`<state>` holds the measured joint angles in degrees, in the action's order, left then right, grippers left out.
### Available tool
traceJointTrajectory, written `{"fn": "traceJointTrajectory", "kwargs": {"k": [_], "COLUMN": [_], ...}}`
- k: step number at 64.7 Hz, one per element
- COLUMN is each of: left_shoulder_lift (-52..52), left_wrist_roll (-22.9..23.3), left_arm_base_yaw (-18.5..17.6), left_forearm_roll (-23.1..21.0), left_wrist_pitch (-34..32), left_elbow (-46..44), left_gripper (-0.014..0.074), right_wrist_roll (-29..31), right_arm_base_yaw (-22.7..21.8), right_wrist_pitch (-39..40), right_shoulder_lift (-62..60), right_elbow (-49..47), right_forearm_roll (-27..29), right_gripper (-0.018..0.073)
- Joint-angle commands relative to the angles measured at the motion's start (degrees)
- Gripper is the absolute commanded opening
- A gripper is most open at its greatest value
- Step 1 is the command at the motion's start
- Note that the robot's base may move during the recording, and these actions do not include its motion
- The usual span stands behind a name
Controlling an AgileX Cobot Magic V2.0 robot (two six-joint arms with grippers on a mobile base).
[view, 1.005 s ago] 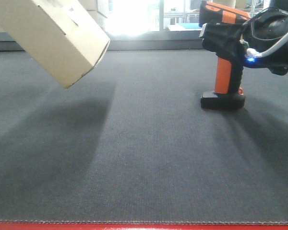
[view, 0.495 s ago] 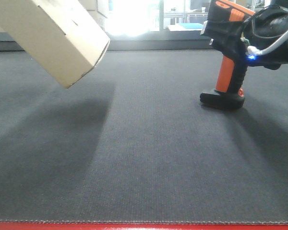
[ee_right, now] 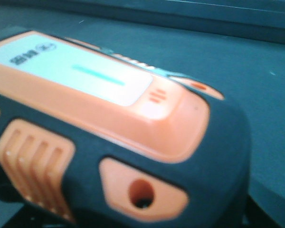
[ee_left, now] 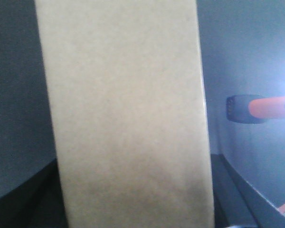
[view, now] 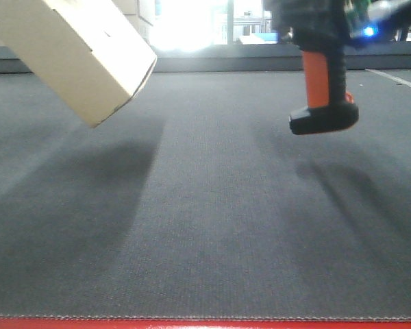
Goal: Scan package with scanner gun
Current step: 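Lift the scanner gun with the right gripper toward the held box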
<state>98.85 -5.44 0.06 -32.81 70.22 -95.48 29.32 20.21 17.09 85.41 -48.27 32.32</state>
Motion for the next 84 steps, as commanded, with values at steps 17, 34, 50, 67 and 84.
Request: {"fn": "traceJointTrajectory", "kwargs": {"k": [17, 34, 50, 67, 84], "left_shoulder_lift": [-0.66, -0.66, -0.66, -0.66, -0.66], "left_wrist_roll": [-0.46, -0.46, -0.46, -0.46, -0.46], "left_arm_base_yaw": [0.24, 0.24, 0.24, 0.24, 0.24], "left_forearm_roll": [6.99, 7.1, 7.1, 7.1, 7.1], "left_wrist_pitch": [-0.26, -0.26, -0.26, -0.26, -0.26], "left_elbow": [-0.01, -0.01, -0.01, -0.01, -0.01], "left_gripper": [-0.0111, -0.0111, -0.0111, -0.0111, -0.0111], "right_wrist_roll": [4.91, 4.91, 4.91, 4.91, 4.91], "right_arm_base_yaw": [-2.53, -2.53, -2.53, -2.53, -2.53], "right_wrist_pitch": [-15.01, -19.14, -19.27, -19.27, -19.27], "right_shoulder_lift": [-1.4, -1.4, -1.4, -1.4, -1.4], "right_elbow": [-9.8, -11.71, -11.71, -11.71, -11.71], "right_forearm_roll": [-7.16, -10.17, -10.15, -10.15, -10.15], "right_gripper": [-0.0154, -0.0154, -0.0154, -0.0154, -0.0154]}}
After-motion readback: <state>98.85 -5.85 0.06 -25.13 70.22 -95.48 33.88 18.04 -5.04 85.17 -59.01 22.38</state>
